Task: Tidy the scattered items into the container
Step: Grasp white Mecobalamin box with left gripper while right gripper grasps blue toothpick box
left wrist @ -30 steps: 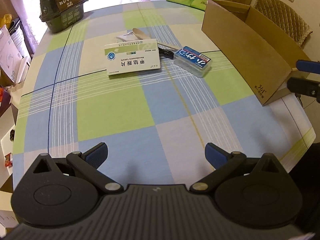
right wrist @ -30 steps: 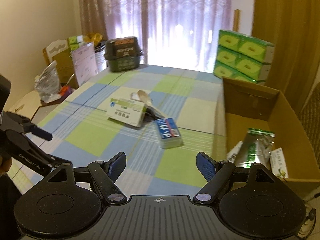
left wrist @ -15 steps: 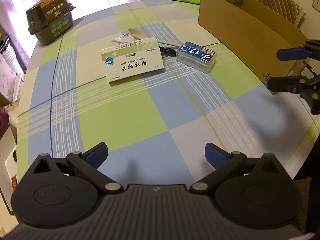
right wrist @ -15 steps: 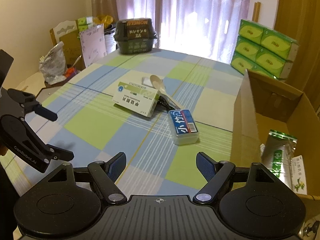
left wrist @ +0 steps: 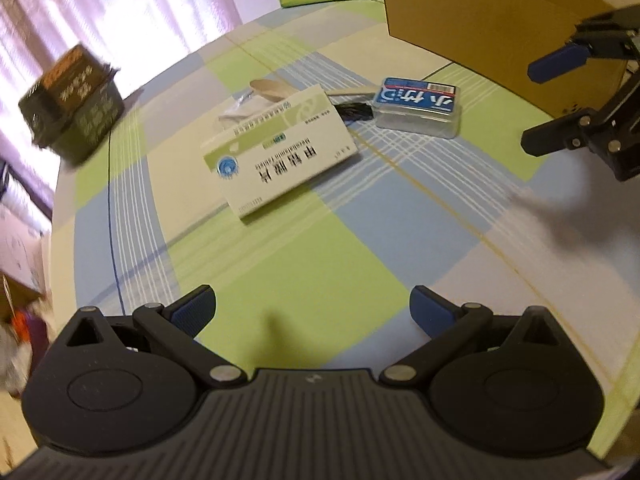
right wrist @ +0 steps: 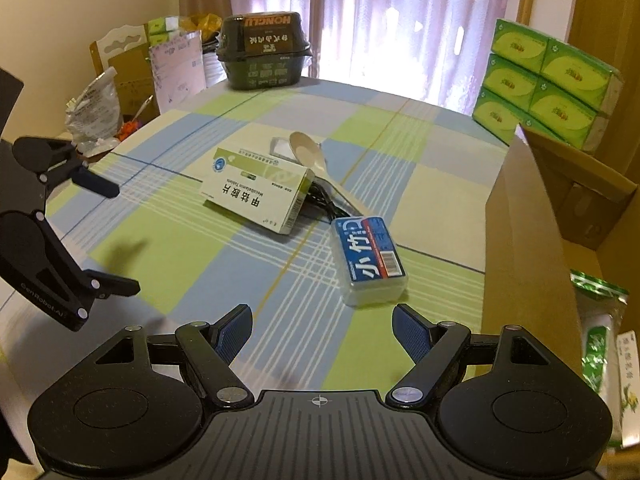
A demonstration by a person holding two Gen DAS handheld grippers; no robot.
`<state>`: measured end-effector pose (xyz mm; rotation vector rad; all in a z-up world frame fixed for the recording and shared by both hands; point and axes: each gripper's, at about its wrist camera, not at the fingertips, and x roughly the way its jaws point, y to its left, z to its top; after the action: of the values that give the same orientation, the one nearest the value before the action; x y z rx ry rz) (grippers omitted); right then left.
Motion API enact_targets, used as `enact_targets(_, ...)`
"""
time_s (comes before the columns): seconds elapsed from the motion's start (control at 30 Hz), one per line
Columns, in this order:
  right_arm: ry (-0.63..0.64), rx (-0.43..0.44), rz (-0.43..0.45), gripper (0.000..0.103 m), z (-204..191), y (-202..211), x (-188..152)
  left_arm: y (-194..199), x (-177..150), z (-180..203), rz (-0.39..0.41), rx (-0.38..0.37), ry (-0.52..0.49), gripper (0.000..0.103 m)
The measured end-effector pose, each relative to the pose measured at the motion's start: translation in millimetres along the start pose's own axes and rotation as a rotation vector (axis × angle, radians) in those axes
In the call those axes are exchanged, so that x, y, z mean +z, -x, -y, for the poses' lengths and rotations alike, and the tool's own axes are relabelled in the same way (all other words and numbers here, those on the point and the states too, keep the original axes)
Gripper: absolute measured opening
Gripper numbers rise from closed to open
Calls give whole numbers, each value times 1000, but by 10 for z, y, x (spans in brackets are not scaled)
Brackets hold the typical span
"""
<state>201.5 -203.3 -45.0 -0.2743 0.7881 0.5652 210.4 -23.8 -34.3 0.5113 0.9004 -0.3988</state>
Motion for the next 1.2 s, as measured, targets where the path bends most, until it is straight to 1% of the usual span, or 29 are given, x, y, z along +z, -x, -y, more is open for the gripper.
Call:
enact_targets(0.17, 17, -12, 5, 83, 55, -211, 85, -113, 124, -52, 38, 11, -53, 101)
enact_targets(0.33, 27, -32, -6, 83, 138, -434, 195, -230, 235, -92, 81, 28, -133, 101)
enact_targets(0.53, 10, -44, -21, 82, 272, -665, 306, -375, 319, -152, 110, 43, -201, 101)
enact_targets(0.73, 8, -49, -46, 82, 352, -840, 325, -519, 353, -168, 134, 63, -290, 101)
enact_targets(0.97, 5, -42, -67, 82, 393, -993, 328, -655, 431, -128, 163, 89, -446, 101)
enact_targets(1.1, -3, -37, -73, 82, 407, -1059, 334, -738, 470, -78, 171, 124, -554, 100)
enact_targets(1.2, -12, -34, -70, 82, 422, -1075, 330, -807, 471, -9, 169, 140, -638, 97)
